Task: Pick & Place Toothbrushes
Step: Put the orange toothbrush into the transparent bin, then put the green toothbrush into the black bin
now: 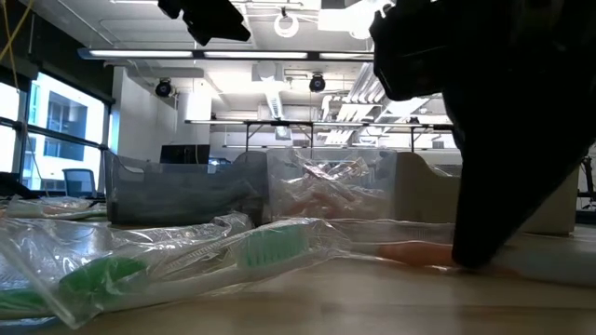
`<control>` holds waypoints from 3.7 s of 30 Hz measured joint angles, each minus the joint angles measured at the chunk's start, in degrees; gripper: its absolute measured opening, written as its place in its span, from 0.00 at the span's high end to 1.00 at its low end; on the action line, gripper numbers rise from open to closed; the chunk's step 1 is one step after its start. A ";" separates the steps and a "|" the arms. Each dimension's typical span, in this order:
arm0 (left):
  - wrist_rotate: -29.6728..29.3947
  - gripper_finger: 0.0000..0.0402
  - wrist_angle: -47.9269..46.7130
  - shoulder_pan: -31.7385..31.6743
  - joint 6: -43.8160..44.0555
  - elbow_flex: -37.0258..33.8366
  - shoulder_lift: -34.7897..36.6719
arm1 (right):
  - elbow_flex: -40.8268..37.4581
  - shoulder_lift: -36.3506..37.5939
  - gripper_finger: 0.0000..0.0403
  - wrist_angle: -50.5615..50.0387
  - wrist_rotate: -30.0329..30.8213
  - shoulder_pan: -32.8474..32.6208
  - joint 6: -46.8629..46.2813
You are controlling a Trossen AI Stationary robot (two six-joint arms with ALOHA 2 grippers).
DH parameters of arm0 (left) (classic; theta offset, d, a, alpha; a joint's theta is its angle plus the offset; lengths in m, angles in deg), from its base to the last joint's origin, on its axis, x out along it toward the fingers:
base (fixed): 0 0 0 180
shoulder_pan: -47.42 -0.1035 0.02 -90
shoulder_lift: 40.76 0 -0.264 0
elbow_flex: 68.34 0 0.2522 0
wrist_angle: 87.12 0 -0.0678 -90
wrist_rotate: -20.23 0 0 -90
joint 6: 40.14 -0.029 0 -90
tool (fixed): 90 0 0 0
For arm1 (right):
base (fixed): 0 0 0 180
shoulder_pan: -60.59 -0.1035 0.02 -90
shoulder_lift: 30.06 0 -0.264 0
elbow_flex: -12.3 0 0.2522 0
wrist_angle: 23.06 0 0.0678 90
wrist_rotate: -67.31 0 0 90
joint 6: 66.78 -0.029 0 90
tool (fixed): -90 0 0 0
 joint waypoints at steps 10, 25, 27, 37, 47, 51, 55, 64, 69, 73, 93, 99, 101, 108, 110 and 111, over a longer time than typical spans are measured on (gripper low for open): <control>-0.07 0.58 0.56 0.00 0.01 0.00 0.01 | -0.22 2.54 0.98 -0.61 1.56 -0.25 2.51; -0.22 0.58 0.42 0.00 0.03 0.00 0.01 | -0.02 15.64 0.98 -10.43 17.81 0.82 4.62; -0.22 0.58 0.42 0.00 0.03 0.02 0.01 | -0.02 16.77 0.98 -11.09 19.61 1.76 4.97; -0.20 0.58 0.37 0.00 0.05 0.04 0.03 | -0.02 17.94 0.98 -12.29 24.35 8.08 8.16; -0.17 0.58 0.26 0.00 0.07 0.04 0.03 | -0.02 17.94 0.98 -11.49 27.27 15.26 9.08; -0.15 0.58 0.22 0.00 0.07 0.04 0.03 | -0.02 17.94 0.98 -8.44 28.25 17.18 11.91; -0.13 0.58 0.20 0.00 0.05 0.04 0.03 | -0.02 17.94 0.98 -3.96 28.70 18.55 15.57; 0.02 0.58 -0.05 0.01 0.06 0.04 0.03 | -0.02 17.73 0.98 -2.80 31.84 20.53 16.13; 0.00 0.58 -0.04 0.01 0.06 0.04 0.03 | -0.02 17.68 0.98 -1.90 33.97 20.63 14.40; 0.00 0.58 -0.04 0.00 0.07 0.04 0.03 | -1.49 17.68 0.98 -0.37 35.15 20.62 11.31; -0.22 0.58 -0.02 0.00 0.07 0.04 0.03 | -16.65 17.59 0.98 16.17 33.11 20.99 5.65; -0.22 0.58 -0.04 0.00 0.09 0.04 0.03 | -17.00 17.59 0.96 16.14 32.99 20.99 5.70; -0.22 0.58 -0.04 0.02 0.09 0.04 0.03 | -17.00 17.59 0.90 16.08 32.97 20.99 5.97; -0.20 0.58 -0.25 0.01 0.09 0.04 0.03 | -17.00 17.59 0.64 16.08 31.59 20.99 6.11; -0.20 0.58 -0.40 0.00 0.11 0.04 0.03 | -17.00 17.59 0.60 16.08 31.59 20.93 6.04; -0.20 0.58 -0.60 0.00 0.15 0.04 0.03 | -17.00 17.59 0.59 16.08 31.59 20.93 6.06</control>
